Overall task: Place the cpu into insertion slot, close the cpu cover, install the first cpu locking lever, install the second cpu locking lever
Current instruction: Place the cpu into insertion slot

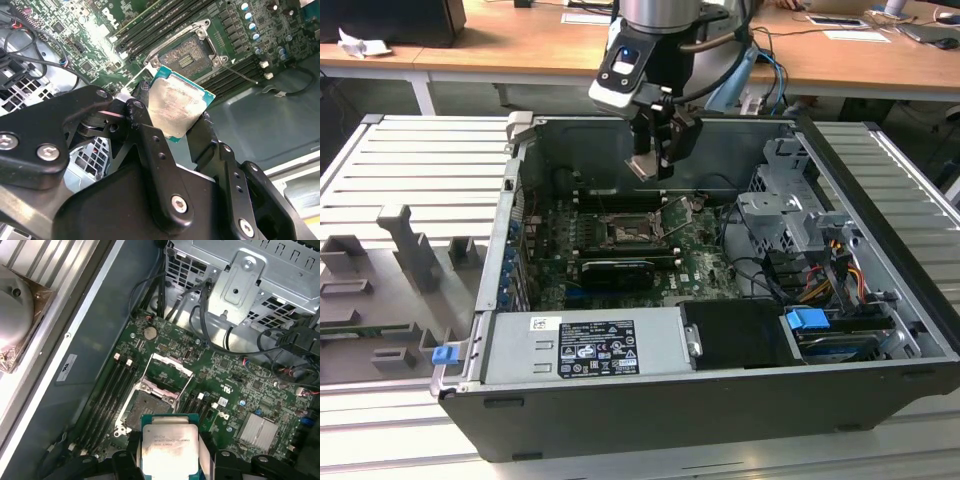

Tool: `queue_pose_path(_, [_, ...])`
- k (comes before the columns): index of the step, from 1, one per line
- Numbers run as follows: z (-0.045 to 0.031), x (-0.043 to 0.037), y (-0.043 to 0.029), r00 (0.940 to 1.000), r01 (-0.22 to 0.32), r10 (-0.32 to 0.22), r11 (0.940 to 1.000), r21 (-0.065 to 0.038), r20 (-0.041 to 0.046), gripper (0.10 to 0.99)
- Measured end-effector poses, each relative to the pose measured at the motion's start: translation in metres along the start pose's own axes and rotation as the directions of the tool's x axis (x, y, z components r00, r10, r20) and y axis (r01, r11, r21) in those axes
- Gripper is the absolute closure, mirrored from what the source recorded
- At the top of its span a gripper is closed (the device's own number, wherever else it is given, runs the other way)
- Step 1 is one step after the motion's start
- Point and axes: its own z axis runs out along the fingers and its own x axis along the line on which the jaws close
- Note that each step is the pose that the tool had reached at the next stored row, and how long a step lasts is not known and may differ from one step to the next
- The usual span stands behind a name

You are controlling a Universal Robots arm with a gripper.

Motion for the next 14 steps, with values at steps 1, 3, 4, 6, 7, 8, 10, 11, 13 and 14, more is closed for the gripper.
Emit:
queue_pose_path(1, [0.0002, 0.0, 0.0, 1.0, -0.005, 0.005, 1.0, 0.0, 0.0004, 0.545])
queue_pose_path(3, [0.0007, 0.0, 0.0, 0.9998, -0.019, 0.019, 0.9998, 0.0, 0.0016, 0.545])
queue_pose_path(4, [0.0009, 0.0, -0.0001, 0.9997, -0.023, 0.023, 0.9997, 0.0, 0.0019, 0.545])
queue_pose_path(6, [0.0014, 0.0, -0.0001, 0.9995, -0.031, 0.031, 0.9995, -0.001, 0.0026, 0.545])
queue_pose_path(7, [0.0016, 0.0, -0.0001, 0.9994, -0.036, 0.036, 0.9994, -0.001, 0.0031, 0.545])
queue_pose_path(8, [0.002, 0.0, -0.0002, 0.999, -0.045, 0.045, 0.999, -0.001, 0.0042, 0.545])
queue_pose_path(10, [0.0032, -0.0001, -0.0003, 0.9975, -0.07, 0.07, 0.9975, -0.001, 0.0065, 0.545])
queue_pose_path(11, [0.0036, -0.0001, -0.0003, 0.9966, -0.082, 0.082, 0.9966, -0.002, 0.0075, 0.545])
queue_pose_path(13, [0.0054, -0.0001, -0.0004, 0.9919, -0.126, 0.127, 0.992, -0.003, 0.0111, 0.545])
queue_pose_path(14, [0.0061, -0.0001, -0.0005, 0.9891, -0.147, 0.147, 0.9892, -0.004, 0.0128, 0.545])
